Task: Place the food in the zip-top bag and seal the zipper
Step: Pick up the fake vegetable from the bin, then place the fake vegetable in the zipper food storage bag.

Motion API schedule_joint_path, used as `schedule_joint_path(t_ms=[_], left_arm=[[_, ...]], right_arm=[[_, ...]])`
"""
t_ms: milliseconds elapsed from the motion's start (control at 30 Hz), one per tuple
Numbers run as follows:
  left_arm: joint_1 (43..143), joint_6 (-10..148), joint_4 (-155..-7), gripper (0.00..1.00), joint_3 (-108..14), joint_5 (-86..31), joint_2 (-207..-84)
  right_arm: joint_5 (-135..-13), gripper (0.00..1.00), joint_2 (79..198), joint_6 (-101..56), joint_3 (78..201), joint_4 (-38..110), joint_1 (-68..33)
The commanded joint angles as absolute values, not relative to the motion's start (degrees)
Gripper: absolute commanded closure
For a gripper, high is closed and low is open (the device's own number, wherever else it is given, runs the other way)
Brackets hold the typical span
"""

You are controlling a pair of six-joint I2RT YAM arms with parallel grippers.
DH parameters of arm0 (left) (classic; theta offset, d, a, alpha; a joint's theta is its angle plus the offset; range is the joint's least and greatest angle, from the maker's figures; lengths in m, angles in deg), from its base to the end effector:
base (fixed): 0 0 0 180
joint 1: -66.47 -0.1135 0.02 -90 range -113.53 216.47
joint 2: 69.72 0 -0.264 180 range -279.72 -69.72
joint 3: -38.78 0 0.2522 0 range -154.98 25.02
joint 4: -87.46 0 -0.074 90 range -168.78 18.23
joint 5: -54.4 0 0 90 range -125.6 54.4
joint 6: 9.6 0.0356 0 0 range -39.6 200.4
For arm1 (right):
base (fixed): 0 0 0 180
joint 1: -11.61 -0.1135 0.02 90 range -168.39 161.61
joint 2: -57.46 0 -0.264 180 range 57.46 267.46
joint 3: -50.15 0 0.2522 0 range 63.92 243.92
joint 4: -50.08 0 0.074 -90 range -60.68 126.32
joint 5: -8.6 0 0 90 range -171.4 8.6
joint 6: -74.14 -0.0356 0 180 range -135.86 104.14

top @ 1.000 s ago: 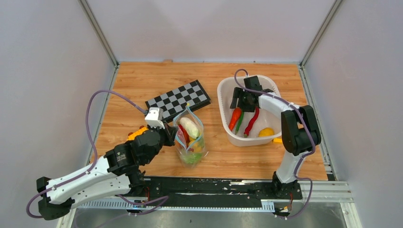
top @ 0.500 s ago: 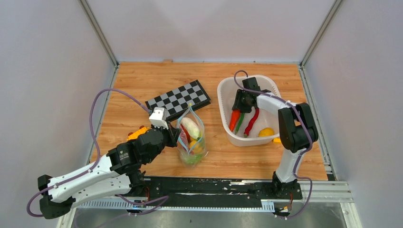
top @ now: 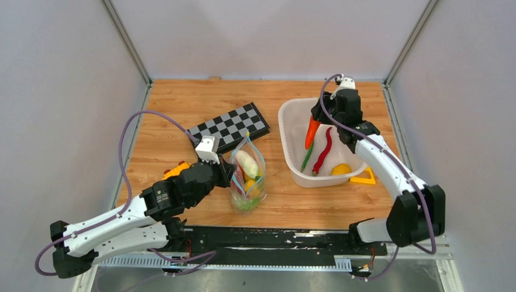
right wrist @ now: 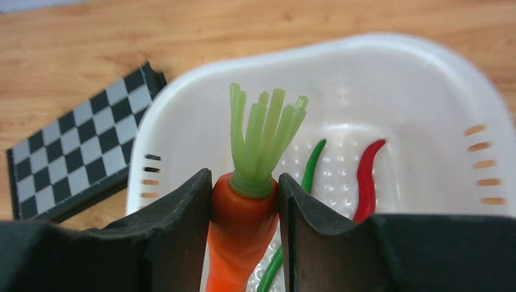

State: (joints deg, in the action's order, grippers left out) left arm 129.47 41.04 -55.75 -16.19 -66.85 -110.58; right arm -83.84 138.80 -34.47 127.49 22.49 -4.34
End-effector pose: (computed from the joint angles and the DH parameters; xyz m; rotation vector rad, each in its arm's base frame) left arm 0.0897 -0.1353 0.3074 0.0435 1.9635 -0.6632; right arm 0.3131 0.0879 0.2995 0.0750 2.1361 0.3114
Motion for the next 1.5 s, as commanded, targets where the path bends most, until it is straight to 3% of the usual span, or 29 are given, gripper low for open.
schedule_joint_path(t_ms=[0,500,1067,1467], left_arm=[[129.7,39.9,-57.2,1.0,-18.9,-65.9,-110.6],[129.7,38.5,-57.8,1.0,-19.3,-63.8,-111.4],[129.7,38.8,-60.7,1.0,-18.2,-62.5,-110.9],[129.7,37.6,-61.5,1.0,-17.2,-61.5,-110.4]], right_arm=[[-86.5,0.78,130.3,-30.8,124.1,28.3,-4.3],[-68.7,0.78,114.5,-38.8,119.7,33.5,-8.9],[-72.5,0.78,114.2,-37.8,122.9,33.3,-24.3],[-73.6,0.78,113.2,-38.1,123.1,34.0,-27.5]])
